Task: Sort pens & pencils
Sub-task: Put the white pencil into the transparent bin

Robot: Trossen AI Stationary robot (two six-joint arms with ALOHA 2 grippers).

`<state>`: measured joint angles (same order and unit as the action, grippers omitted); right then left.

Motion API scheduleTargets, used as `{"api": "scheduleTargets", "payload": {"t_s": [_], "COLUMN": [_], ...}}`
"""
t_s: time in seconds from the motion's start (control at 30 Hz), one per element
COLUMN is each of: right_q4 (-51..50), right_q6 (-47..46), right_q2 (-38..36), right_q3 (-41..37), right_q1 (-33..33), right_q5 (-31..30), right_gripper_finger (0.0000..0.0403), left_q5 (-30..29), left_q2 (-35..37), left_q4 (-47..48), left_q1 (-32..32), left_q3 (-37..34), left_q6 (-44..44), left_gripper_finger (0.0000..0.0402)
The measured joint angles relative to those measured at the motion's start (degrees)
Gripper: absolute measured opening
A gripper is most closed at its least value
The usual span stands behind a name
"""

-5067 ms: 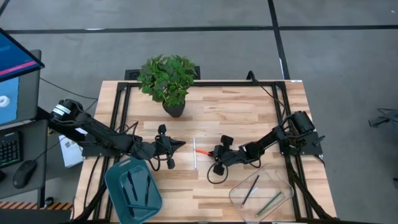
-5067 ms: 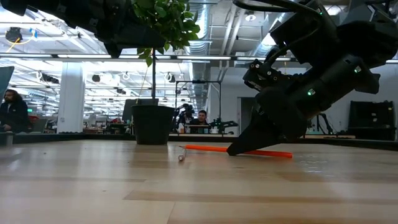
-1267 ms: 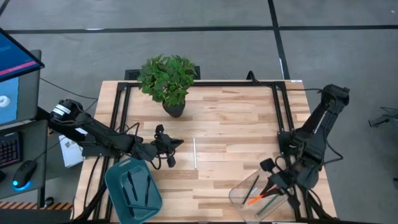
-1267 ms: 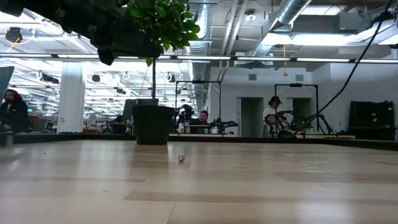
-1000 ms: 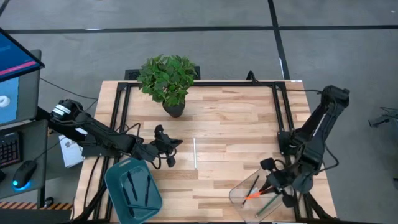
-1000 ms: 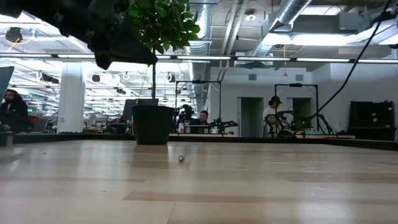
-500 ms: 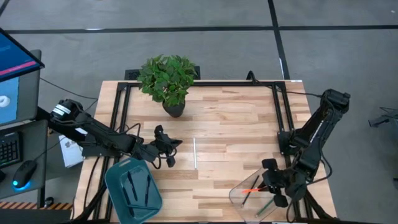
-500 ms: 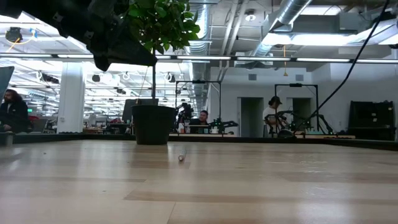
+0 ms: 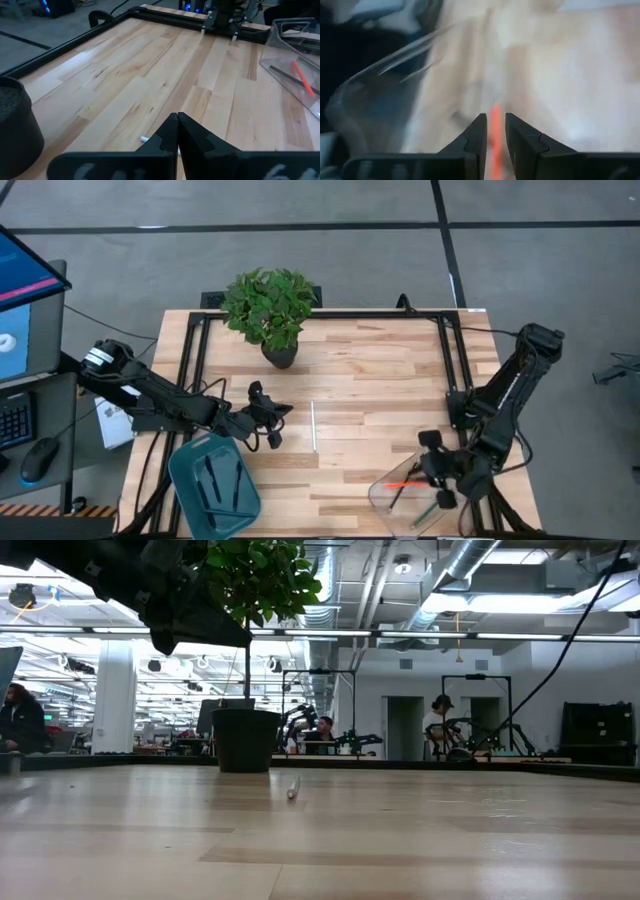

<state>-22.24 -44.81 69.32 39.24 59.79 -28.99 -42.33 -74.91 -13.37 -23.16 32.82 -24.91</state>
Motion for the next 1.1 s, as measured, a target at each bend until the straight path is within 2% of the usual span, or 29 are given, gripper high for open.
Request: {"api": "scheduleTargets", "payload": {"t_s": [0.1,0.2,0.37,0.53,0.7,0.87,1.0,1.1], "right_q4": [0.0,0.0,0.2,3.4,10.8,19.5,31.2,35.9], "right_q6": [4.4,6.8,8.2,4.2,4.7,6.8,12.2,14.9], "right_q2": [0.0,0.0,0.2,1.6,6.4,14.2,19.9,22.9], "right_q3": [0.0,0.0,0.0,0.0,0.1,0.0,0.0,1.1], "right_q1": [-3.7,-9.4,-20.3,-30.2,-36.3,-40.6,-43.9,-45.7], "right_q5": [-8.3,-13.3,-14.6,-14.3,-12.1,-10.3,-2.3,3.2], "right_gripper_finger": [0.0093,0.0093,0.0093,0.0093,0.0093,0.0093,0.0093,0.0093], "left_q5": [0.0,0.0,0.6,6.1,8.9,8.6,4.7,4.9], "left_q2": [0.0,0.0,0.0,0.0,0.0,0.0,0.0,0.0], "left_q4": [0.0,0.0,1.1,7.1,10.9,12.1,13.4,14.2], "left_q1": [0.0,0.0,0.0,0.0,0.1,0.2,0.3,1.1], "left_q3": [0.0,0.0,0.0,0.0,0.0,0.0,0.0,0.0], "left_q6": [0.0,0.0,0.1,0.4,4.6,1.2,-4.5,-6.8], "left_gripper_finger": [0.0,0.0,0.0,0.0,0.0,0.0,0.0,0.0]}}
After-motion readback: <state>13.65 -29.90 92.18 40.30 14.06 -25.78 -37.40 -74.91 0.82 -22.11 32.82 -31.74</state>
